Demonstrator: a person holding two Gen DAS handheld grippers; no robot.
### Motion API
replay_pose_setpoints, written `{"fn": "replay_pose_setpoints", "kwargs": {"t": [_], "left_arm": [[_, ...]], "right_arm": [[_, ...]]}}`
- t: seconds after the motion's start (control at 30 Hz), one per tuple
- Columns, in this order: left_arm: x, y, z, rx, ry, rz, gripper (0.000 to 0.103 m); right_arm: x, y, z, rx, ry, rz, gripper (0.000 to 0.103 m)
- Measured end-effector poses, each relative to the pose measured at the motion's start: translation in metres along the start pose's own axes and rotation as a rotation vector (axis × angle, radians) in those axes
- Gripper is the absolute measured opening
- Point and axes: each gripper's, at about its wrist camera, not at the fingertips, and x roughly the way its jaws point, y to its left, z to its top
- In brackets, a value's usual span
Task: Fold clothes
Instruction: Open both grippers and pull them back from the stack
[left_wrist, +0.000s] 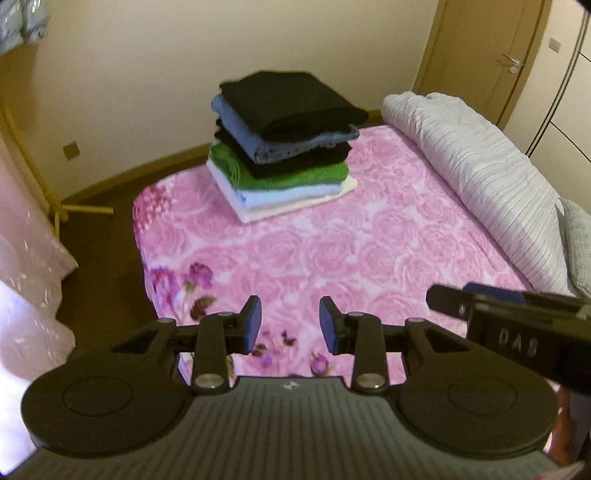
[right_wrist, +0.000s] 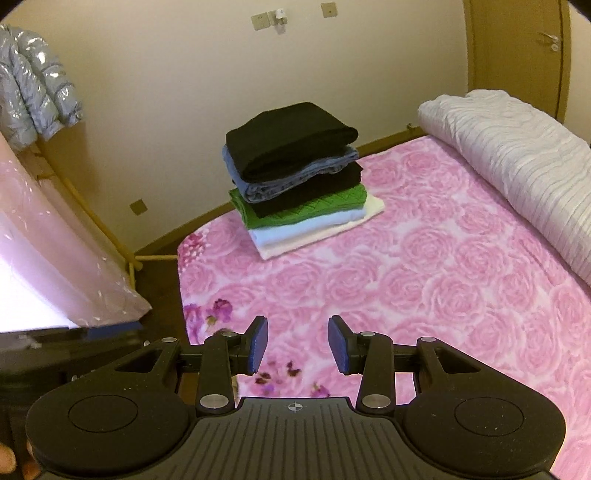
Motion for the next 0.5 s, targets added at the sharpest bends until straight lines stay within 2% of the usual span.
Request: {"fn": "replay_pose_setpoints", "kwargs": {"t": [0.27, 0.5], "left_arm": [[0.021, -0.005, 0.004, -0.033, 0.014, -0.014, 0.030], [0.037, -0.012, 0.016, -0.014, 0.021, -0.004, 0.030]], "right_arm": [[0.023, -0.011, 0.013, -0.028, 0.038, 0.017, 0.040], [0.038, -0.018, 0.029, -0.033, 0.041, 0.033, 0.040]]}}
